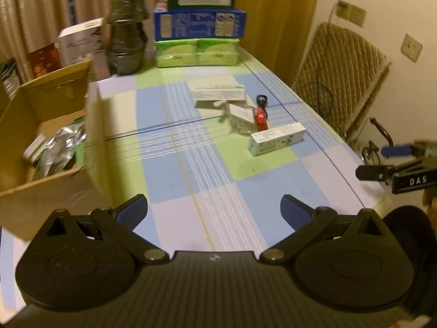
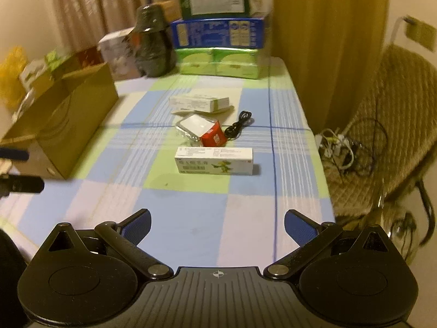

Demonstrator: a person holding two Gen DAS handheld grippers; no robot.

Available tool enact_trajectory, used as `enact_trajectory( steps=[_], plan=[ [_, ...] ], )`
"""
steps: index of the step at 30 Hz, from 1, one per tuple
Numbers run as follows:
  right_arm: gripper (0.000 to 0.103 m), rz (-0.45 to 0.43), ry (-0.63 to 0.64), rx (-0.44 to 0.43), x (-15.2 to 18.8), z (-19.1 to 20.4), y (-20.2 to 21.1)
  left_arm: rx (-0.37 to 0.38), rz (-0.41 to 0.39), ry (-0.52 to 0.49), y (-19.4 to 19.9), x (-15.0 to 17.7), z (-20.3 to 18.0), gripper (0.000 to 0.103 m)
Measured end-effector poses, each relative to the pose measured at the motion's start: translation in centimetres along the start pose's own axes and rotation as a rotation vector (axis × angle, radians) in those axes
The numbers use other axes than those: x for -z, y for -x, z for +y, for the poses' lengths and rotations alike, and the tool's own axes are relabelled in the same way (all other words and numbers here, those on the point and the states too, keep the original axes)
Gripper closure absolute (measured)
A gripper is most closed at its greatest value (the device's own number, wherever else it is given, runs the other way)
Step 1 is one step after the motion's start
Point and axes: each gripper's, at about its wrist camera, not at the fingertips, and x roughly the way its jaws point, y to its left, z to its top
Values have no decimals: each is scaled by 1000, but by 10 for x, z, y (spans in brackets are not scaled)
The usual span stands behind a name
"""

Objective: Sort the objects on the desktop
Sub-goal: 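Move both tools back toward the ointment box and red item, then grasp the white ointment box with the right tool while the left tool grasps the red packet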

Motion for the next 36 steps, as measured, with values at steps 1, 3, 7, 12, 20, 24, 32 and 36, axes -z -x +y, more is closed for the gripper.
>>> enact_trajectory(
  steps=[1,3,7,12,20,24,32,36],
  plan=[
    [2,9,33,2,-2,-1,-4,6,8,-15,-5,-3,-2,1],
    [2,31,114,14,-6,-2,-14,16,23,-38,-16,-9,-6,1],
    [2,51,279,-1,-13,-2,-33,29,46,-83,-38,-19,-12,1],
    [2,55,455,-45,-23,3,-59,24,62,-144,-61,-33,-20,1],
    [2,78,635,-104,-39,10,-95,-16,96,-284,-103,-56,-26,2],
    [4,109,698,-110,-45,7,-121,-8,111,-338,-119,-66,-24,2],
    [16,161,857,-169,-55,14,-163,19,131,-399,-149,-78,-22,2],
    [25,198,911,-182,-58,21,-181,32,137,-414,-162,-81,-22,2]
  ],
)
